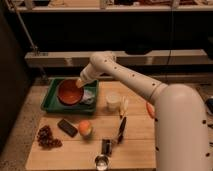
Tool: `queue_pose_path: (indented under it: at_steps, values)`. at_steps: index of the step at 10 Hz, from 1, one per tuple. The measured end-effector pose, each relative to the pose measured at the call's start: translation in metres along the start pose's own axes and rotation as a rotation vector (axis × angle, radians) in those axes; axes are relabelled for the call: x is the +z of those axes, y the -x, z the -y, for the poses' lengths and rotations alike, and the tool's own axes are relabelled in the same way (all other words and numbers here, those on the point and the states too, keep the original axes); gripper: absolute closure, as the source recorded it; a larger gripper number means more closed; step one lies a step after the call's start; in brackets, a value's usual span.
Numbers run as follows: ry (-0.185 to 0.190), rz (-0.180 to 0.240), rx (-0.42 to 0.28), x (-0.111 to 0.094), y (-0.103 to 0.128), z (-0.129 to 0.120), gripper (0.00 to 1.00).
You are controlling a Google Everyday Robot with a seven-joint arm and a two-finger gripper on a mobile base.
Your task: Stack bowls into tray
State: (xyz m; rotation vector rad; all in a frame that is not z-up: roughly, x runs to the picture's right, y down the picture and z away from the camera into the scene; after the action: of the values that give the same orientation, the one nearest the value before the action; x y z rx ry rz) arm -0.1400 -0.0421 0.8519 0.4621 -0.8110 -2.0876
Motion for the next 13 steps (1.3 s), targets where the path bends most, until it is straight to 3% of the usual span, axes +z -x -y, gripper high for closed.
queue_pose_path:
  at_steps: [2,3,5,9,13]
  values:
    - [-0.008,-0.002,-0.014,0.011,0.002,-0.014,0.98]
    - [-0.01,-0.003,-0.022,0.015,0.006,-0.02,0.91]
    - [-0.018,0.012,-0.032,0.028,0.018,-0.032,0.61]
    - [-0.017,0.017,-0.016,0.028,0.027,-0.04,0.22]
    - [-0.013,0.016,-0.004,0.025,0.03,-0.043,0.2]
